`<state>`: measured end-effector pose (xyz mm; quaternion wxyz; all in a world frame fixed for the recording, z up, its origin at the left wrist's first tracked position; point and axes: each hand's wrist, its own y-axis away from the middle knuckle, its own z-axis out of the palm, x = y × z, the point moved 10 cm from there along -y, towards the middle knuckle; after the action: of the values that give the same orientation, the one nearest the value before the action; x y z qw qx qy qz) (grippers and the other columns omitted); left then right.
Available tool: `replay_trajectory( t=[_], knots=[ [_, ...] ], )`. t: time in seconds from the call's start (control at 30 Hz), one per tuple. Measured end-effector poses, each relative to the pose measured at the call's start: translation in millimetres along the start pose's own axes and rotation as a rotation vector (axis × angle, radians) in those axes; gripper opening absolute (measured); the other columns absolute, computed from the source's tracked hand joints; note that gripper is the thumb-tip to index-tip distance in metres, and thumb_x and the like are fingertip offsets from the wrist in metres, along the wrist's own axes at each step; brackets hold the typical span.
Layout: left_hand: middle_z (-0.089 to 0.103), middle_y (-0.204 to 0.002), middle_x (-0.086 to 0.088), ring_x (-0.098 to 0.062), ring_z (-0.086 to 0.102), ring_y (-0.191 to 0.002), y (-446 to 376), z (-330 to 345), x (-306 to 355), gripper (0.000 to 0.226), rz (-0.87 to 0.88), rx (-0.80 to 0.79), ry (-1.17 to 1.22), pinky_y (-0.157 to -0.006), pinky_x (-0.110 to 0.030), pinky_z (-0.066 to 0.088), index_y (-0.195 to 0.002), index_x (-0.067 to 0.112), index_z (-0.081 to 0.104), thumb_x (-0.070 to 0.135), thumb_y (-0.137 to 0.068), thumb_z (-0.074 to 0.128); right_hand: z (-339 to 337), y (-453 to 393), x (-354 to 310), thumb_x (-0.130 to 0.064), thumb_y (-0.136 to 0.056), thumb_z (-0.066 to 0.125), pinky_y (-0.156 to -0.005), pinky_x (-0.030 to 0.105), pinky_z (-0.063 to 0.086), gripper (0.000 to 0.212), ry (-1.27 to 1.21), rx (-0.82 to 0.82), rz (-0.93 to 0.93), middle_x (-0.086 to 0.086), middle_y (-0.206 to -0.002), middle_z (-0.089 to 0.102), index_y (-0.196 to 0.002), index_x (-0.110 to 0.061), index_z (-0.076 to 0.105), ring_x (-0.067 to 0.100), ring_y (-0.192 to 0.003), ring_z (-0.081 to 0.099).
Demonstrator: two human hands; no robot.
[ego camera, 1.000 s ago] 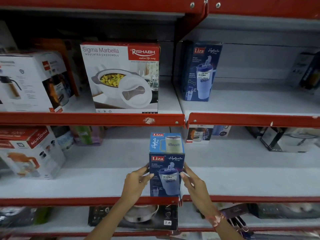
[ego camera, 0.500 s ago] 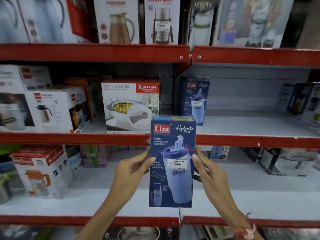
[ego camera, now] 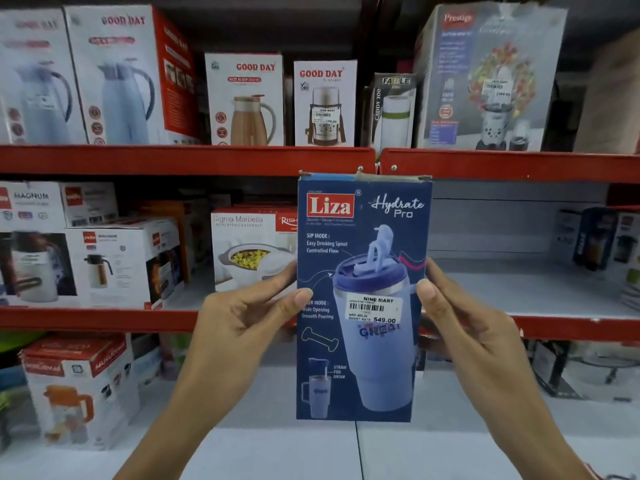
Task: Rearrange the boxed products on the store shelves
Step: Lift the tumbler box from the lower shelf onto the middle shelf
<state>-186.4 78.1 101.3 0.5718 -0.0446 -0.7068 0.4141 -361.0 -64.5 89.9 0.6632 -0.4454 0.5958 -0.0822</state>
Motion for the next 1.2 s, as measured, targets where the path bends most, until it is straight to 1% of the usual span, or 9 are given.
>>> replay_trajectory(
  t=[0.27,0.37,0.47,0.6,0.7,0.83,1.0,1.1,1.2],
  knots=[
    [0.079,-0.094,0.013,-0.011,0.075,-0.083,-5.5,1.5,-8.9,0.031,-0.026,0.023,0.031,-0.046,-0.014,0.055,-0.094,0.041,0.075,0.022,-0.072,0.065,-4.1,-3.2,7.4,-0.054,-0.08,0.055,-0.068,0.033,0.063,0.041,-0.021,0.014,0.022,-0.026,-0.111,0.071,-0.121,-0.059,0.055,0.01,-0.094,0.072],
    [0.077,-0.098,0.018,-0.004,0.073,-0.09,-20.0,10.0,-19.0,0.033,-0.032,0.009,0.046,-0.06,-0.019,0.06,-0.105,0.035,0.072,0.018,-0.078,0.063,-7.9,-13.7,19.0,-0.055,-0.082,0.054,-0.061,0.04,0.061,0.042,-0.016,0.013,0.03,-0.021,-0.112,0.072,-0.123,-0.057,0.055,0.022,-0.084,0.073],
    [0.076,-0.098,0.024,0.003,0.07,-0.094,-45.8,21.4,-41.8,0.035,-0.054,0.009,0.01,-0.06,-0.015,0.058,-0.115,0.033,0.065,0.018,-0.084,0.062,-15.0,-34.2,38.6,-0.05,-0.083,0.056,-0.084,0.032,0.059,0.042,-0.077,0.009,0.033,-0.03,-0.123,0.064,-0.125,-0.053,0.055,0.004,-0.11,0.066],
    [0.076,-0.101,0.016,-0.001,0.069,-0.098,-87.6,38.6,-84.4,0.039,-0.091,0.025,-0.04,-0.064,-0.02,0.06,-0.127,0.022,0.059,0.014,-0.089,0.06,-20.5,-68.0,76.8,-0.042,-0.081,0.062,-0.079,0.014,0.056,0.043,-0.083,-0.049,0.101,-0.045,-0.114,0.059,-0.115,-0.066,0.053,-0.011,-0.105,0.062],
    [0.072,-0.109,0.005,-0.012,0.07,-0.099,-117.1,53.2,-111.2,0.042,-0.074,0.044,-0.125,-0.074,-0.029,0.063,-0.132,0.014,0.053,0.013,-0.091,0.058,-30.6,-95.5,111.1,-0.037,-0.079,0.065,-0.07,0.011,0.055,0.05,-0.057,-0.052,0.127,-0.04,-0.116,0.061,-0.117,-0.065,0.048,-0.014,-0.102,0.062],
    [0.062,-0.131,-0.016,-0.026,0.062,-0.116,-155.7,71.3,-151.2,0.043,-0.106,0.062,-0.154,-0.094,-0.05,0.055,-0.134,0.004,0.049,0.007,-0.092,0.057,-44.4,-130.4,154.5,-0.031,-0.082,0.063,-0.073,0.014,0.057,0.058,-0.032,-0.03,0.157,-0.026,-0.13,0.057,-0.134,-0.048,0.042,-0.013,-0.1,0.063],
    [0.062,-0.131,-0.017,-0.026,0.061,-0.117,-190.9,83.0,-198.5,0.042,-0.147,0.081,-0.136,-0.098,-0.05,0.052,-0.133,0.002,0.049,0.007,-0.092,0.058,-51.2,-161.5,206.9,-0.019,-0.092,0.06,-0.071,0.014,0.056,0.053,-0.022,-0.014,0.209,-0.034,-0.117,0.064,-0.138,-0.039,0.044,-0.011,-0.101,0.064],
    [0.065,-0.126,-0.018,-0.027,0.063,-0.114,-198.2,84.6,-228.5,0.042,-0.205,0.078,-0.143,-0.096,-0.05,0.054,-0.132,0.002,0.05,0.009,-0.092,0.06,-48.5,-165.0,234.9,-0.023,-0.09,0.06,-0.069,0.015,0.057,0.048,0.005,-0.009,0.267,-0.035,-0.11,0.068,-0.13,-0.046,0.046,-0.005,-0.099,0.066],
    [0.065,-0.125,-0.02,-0.029,0.063,-0.112,-199.9,87.8,-246.0,0.043,-0.228,0.062,-0.145,-0.092,-0.051,0.055,-0.132,0.002,0.05,0.01,-0.091,0.06,-49.3,-163.9,255.4,-0.035,-0.082,0.061,-0.083,0.028,0.054,0.059,0.004,0.011,0.295,-0.015,-0.125,0.064,-0.139,-0.035,0.045,0.013,-0.111,0.061]
  ],
)
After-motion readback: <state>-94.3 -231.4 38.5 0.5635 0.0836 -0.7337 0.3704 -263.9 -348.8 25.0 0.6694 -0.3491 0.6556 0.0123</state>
